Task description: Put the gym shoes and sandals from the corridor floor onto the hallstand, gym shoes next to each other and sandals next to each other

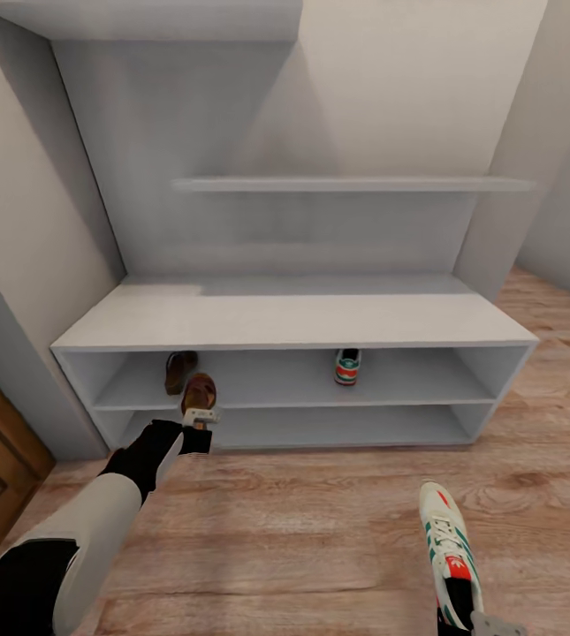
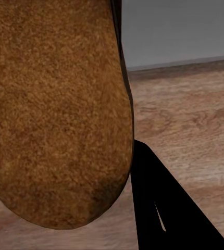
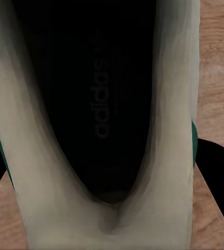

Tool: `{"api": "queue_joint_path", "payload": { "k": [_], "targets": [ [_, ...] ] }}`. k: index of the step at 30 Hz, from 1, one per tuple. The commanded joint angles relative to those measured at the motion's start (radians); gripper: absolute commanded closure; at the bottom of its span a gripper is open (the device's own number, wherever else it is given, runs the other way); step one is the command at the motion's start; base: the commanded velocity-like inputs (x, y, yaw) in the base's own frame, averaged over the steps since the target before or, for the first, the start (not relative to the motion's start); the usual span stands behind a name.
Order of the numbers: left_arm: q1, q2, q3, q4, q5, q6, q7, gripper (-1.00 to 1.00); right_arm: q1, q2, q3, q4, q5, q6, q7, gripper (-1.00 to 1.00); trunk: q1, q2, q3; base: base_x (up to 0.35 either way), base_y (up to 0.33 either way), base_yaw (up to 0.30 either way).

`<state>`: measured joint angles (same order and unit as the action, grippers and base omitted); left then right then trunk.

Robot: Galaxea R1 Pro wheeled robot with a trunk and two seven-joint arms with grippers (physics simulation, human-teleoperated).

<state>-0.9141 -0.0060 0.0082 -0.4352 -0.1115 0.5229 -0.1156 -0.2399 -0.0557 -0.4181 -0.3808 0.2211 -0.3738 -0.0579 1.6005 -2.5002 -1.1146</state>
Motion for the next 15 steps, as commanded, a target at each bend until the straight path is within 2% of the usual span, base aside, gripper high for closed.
{"api": "queue_joint_path", "payload": {
  "k": [1,11,15],
  "targets": [
    [0.000,0.000,0.001,-0.002,-0.014,0.003,-0.009,1.00,-0.001,0.000,-0.005,0.001,0.011,-0.004,-0.003,1.00,0.000,0.000,-0.001,0.334,0.000,0.000],
    [0.000,0.001,0.002,-0.002,-0.015,0.001,-0.009,1.00,-0.001,0.000,-0.005,0.002,0.011,-0.004,-0.003,1.00,0.000,0.000,-0.001,0.330,0.052,0.000],
    [0.001,0.001,0.003,-0.002,-0.016,0.000,-0.009,1.00,-0.001,0.000,-0.005,0.002,0.011,-0.004,-0.003,1.00,0.000,0.000,-0.001,0.087,0.030,0.000]
  ]
}}
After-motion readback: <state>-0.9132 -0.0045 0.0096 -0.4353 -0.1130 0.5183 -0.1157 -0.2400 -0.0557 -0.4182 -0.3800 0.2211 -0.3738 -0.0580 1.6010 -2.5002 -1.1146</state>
